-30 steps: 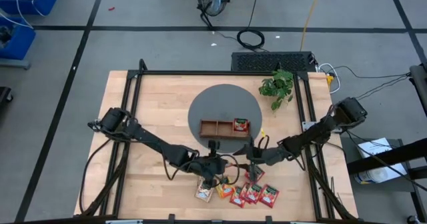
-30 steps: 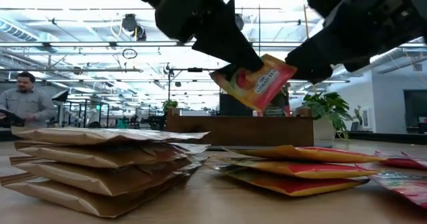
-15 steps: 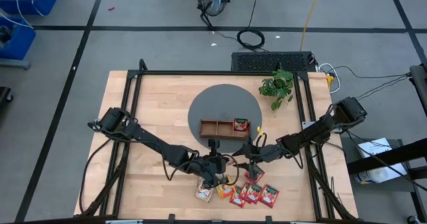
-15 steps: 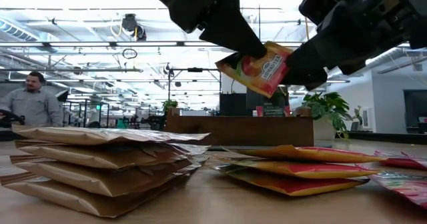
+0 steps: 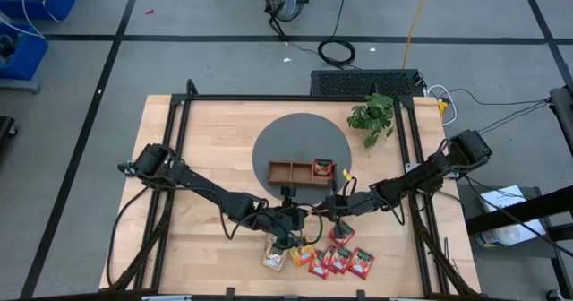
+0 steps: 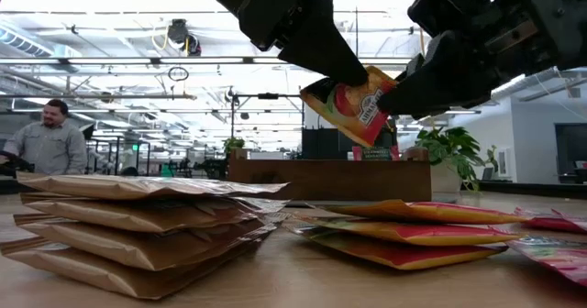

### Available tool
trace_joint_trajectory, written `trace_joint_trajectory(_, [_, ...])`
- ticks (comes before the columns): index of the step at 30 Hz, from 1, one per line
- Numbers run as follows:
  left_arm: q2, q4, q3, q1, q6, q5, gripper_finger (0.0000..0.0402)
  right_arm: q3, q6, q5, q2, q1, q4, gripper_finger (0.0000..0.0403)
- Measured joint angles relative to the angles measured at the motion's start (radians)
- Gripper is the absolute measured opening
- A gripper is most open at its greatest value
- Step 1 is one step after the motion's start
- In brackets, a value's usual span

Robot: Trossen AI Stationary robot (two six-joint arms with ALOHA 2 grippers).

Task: Pick & Place Tea
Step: Put the orange tea bag into the middle slot of the wooden organizer

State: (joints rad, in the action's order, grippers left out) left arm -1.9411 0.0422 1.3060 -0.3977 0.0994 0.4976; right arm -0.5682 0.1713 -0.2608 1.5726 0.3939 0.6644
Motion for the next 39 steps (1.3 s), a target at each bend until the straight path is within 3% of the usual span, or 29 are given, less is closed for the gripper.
trace_joint_trajectory(8, [0.057, 0.044, -0.001, -0.033, 0.005, 0.098, 0.0106, 0.0, -0.03, -0.005, 0.0, 0.006, -0.077, 0.0007])
trace_joint_trajectory(13, [0.139, 0.198, -0.001, -0.054, -0.198, 0.102, 0.015, 0.0, -0.109, -0.032, 0.0, 0.036, -0.094, 0.0006])
trace_joint_trajectory(16, [0.149, 0.221, -0.005, -0.054, -0.306, 0.064, 0.0173, 0.0, -0.177, -0.063, 0.0, 0.064, -0.081, 0.0006])
trace_joint_trajectory(20, [0.115, 0.209, -0.015, -0.053, -0.312, -0.039, 0.0199, 0.0, -0.245, -0.193, 0.0, 0.1, -0.052, 0.0006])
trace_joint_trajectory(23, [0.095, 0.21, -0.016, -0.05, -0.308, -0.049, 0.0212, 0.0, -0.285, -0.241, -0.001, 0.128, 0.004, 0.0006])
trace_joint_trajectory(35, [0.092, 0.164, -0.015, -0.029, -0.284, -0.009, 0.0222, 0.0, -0.337, -0.237, -0.001, 0.148, 0.064, 0.0008])
trace_joint_trajectory(39, [0.092, 0.161, -0.015, -0.021, -0.289, -0.048, 0.0178, 0.0, -0.335, -0.237, -0.001, 0.148, 0.065, 0.0009])
